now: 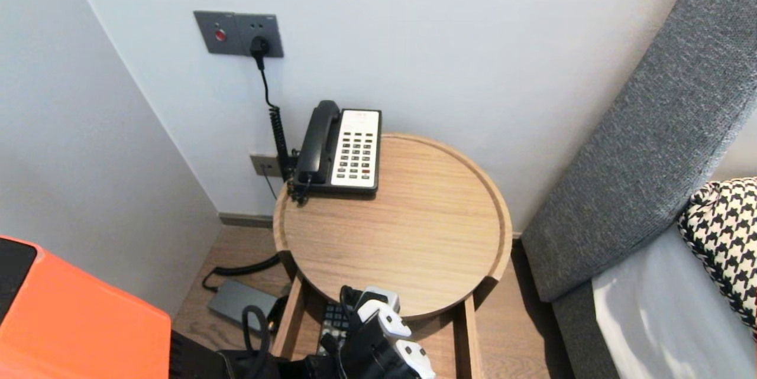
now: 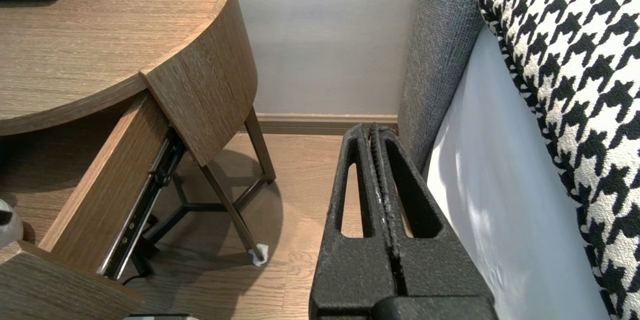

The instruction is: Put the remote controls on the table in the drawer one by one

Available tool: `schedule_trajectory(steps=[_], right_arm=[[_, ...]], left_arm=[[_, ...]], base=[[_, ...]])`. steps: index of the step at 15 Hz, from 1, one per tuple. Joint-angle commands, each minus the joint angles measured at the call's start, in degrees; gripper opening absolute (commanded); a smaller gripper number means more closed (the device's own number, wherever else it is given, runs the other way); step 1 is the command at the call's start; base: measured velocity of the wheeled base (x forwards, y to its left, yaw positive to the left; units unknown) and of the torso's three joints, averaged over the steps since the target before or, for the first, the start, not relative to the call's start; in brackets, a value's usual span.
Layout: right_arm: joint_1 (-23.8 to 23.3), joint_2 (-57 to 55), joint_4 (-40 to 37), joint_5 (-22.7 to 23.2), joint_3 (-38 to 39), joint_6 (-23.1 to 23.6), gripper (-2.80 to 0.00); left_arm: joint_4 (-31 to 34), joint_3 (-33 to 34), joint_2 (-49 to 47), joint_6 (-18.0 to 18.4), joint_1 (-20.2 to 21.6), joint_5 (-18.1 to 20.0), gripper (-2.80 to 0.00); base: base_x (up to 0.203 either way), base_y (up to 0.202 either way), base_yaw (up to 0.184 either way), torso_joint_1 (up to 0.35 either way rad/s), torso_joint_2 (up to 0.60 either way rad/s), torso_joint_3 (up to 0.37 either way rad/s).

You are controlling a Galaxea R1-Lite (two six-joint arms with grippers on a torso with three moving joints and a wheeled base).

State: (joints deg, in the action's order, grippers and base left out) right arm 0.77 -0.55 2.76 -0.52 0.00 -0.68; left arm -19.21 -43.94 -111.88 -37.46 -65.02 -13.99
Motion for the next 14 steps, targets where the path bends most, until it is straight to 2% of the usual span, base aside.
schedule_trajectory(steps=[1,5,8,13,14], right_arm=[[0.02,0.02,0.06,0.0,1.49,-0.02,-2.8],[0.02,0.02,0.06,0.0,1.49,-0.02,-2.8],[0.02,0.02,0.06,0.0,1.49,-0.02,-2.8],[0.02,0.02,0.06,0.0,1.49,-0.02,-2.8],[0.02,0.02,0.06,0.0,1.49,-0.02,-2.8]], left_arm=[[0.09,0.26,1.4,-0.33,-0.01,-0.16,0.0],[0.88,0.47,5.99,0.51,0.03,-1.93,0.0],[4.66,1.9,10.58,1.35,0.44,-1.47,0.0],[6.42,6.53,17.44,2.72,0.9,-0.24,0.0],[6.52,7.7,18.78,2.74,0.94,-0.21,-0.82]], base=[[0.0,0.0,0.0,0.0,0.0,0.0],[0.0,0.0,0.0,0.0,0.0,0.0],[0.0,0.0,0.0,0.0,0.0,0.0],[0.0,0.0,0.0,0.0,0.0,0.0],[0.0,0.0,0.0,0.0,0.0,0.0]])
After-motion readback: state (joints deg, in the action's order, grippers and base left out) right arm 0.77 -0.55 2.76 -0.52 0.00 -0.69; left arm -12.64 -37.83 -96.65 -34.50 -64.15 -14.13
